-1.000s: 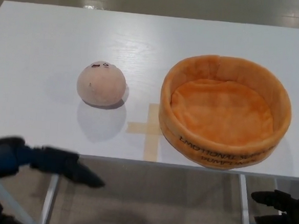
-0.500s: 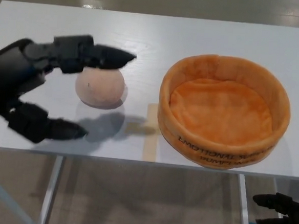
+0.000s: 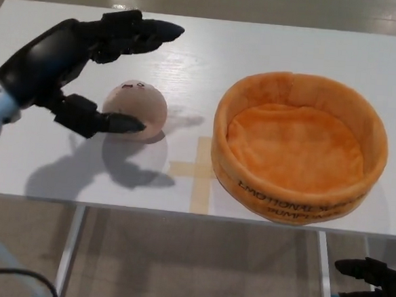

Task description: Use the left hand to pick up the pink round toy on the left and place it inside the orange plate on the desk.

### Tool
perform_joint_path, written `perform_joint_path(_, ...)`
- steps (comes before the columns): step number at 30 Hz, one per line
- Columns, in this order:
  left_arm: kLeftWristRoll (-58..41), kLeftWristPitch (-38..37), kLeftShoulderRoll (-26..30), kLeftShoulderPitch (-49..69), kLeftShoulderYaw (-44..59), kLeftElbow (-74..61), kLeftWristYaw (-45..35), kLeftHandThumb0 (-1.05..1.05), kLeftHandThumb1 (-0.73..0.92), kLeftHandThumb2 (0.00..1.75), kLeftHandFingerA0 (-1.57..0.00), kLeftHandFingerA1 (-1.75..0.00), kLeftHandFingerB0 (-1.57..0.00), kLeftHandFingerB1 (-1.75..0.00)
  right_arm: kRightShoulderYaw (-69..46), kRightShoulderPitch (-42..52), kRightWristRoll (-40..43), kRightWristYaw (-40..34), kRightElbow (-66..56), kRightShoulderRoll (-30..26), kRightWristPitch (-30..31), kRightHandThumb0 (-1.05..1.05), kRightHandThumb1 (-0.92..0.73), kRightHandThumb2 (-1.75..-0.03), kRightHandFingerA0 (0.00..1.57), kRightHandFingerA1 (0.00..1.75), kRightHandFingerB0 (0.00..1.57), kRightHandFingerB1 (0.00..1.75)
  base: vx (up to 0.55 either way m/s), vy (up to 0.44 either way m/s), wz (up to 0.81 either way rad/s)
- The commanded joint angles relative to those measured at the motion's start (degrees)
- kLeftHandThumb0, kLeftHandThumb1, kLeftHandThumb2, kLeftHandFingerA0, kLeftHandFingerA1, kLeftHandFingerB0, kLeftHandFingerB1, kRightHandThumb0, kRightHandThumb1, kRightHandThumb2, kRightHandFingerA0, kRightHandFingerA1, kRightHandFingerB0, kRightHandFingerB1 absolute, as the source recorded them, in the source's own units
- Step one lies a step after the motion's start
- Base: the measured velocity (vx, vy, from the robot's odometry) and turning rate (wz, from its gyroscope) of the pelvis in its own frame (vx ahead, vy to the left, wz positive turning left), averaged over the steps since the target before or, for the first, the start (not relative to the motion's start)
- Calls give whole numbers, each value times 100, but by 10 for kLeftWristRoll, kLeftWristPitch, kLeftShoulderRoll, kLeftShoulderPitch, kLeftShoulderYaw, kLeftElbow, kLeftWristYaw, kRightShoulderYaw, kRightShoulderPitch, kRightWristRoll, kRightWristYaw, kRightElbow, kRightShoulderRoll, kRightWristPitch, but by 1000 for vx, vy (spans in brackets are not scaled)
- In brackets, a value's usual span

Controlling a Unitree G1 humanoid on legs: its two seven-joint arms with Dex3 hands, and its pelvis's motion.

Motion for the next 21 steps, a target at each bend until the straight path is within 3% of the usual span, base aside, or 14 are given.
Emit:
perform_joint_path(1, 241, -24, -9, -108, -99, 192, 193, -28, 29, 67, 0, -21, -8, -38, 5, 16, -2, -10, 3, -4, -12, -9, -65, -59, 70, 62, 63, 50, 0, 0, 0)
perform_joint_path(3, 257, -15, -9, -127, -119, 220, 206, -30, 36, 65, 0, -7, -8, -31, 4, 13, -2, -9, 4, -5, -10, -9, -64, -58, 69, 61, 64, 50, 0, 0, 0)
perform_joint_path(5, 262, -15, -10, -135, -129, 235, 217, -30, 36, 65, 0, -7, -8, -31, 3, 13, -1, -8, 5, -6, -9, -9, -64, -58, 69, 61, 64, 50, 0, 0, 0)
perform_joint_path(6, 269, -14, -12, -143, -139, 250, 225, -30, 22, 58, 0, -4, -4, -26, 4, 13, -2, -7, 3, -6, -11, -9, -64, -58, 66, 59, 64, 50, 0, 0, 0)
perform_joint_path(7, 269, -11, -17, -147, -145, 262, 227, -27, 21, 57, 0, -2, -2, -22, 3, 13, -1, -5, 4, -6, -10, -10, -65, -58, 69, 62, 63, 50, 0, 0, 0)
perform_joint_path(15, 273, -11, -42, -171, -185, 345, 253, -28, 24, 57, 0, 0, -3, -19, -1, 15, 4, -1, 3, -5, -15, -10, -65, -58, 64, 58, 64, 50, 0, 0, 0)
perform_joint_path(21, 287, -14, -53, -184, -211, 398, 273, -45, 32, 64, 0, 0, 0, -9, 1, 12, 3, 3, 4, -6, -7, -11, -65, -59, 63, 57, 62, 50, 0, 0, 0)
